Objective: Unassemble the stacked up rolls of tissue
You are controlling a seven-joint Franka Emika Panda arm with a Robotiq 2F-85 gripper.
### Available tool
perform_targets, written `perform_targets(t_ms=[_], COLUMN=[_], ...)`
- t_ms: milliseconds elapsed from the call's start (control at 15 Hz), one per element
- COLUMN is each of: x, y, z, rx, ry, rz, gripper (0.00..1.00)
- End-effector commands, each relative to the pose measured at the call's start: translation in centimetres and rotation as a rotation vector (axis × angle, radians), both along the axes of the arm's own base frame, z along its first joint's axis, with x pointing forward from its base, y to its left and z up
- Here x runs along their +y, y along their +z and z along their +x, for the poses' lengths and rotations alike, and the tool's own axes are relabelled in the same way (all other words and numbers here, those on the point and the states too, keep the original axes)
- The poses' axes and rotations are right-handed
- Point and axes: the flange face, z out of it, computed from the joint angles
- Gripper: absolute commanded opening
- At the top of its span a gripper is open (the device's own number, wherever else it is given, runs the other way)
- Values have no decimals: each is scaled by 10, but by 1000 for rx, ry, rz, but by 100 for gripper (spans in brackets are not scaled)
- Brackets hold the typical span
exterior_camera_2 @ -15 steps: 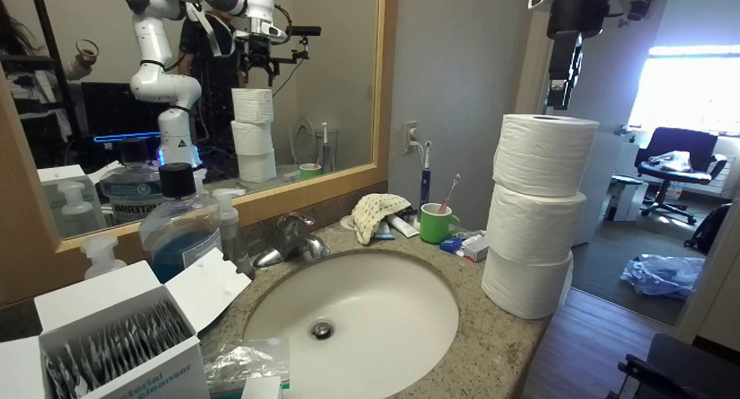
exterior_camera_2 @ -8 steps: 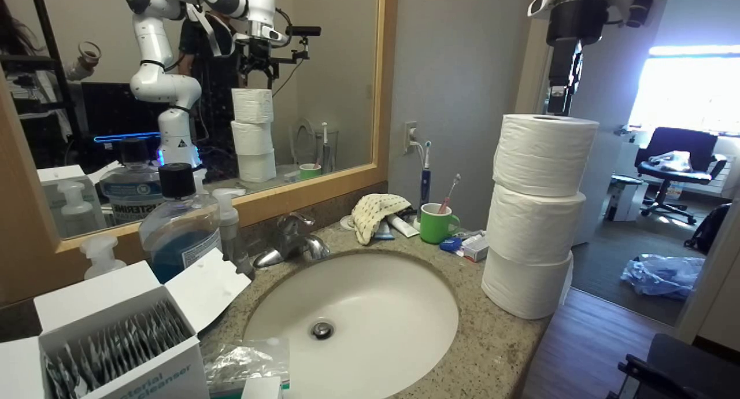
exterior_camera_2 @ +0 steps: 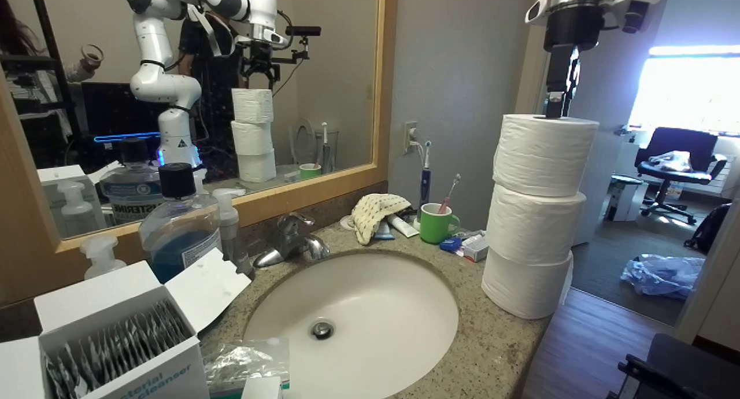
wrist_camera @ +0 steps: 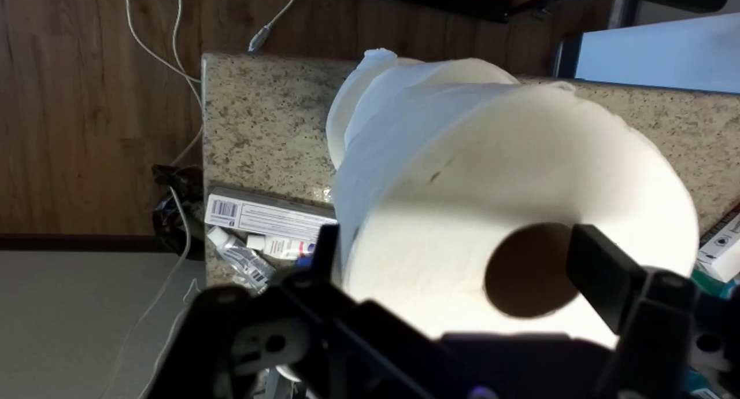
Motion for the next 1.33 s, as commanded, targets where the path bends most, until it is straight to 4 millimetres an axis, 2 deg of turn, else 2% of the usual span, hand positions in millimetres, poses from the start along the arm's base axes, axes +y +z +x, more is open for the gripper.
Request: perform_targets(t_ms=[0,600,1267], x=[-5,-12,-6], y=[-8,-14,11], z=[3,10,7], rx=[-21,-3,-31], ry=[21,-30,-8], rz=[22,-28,-69], gripper=[100,100,100])
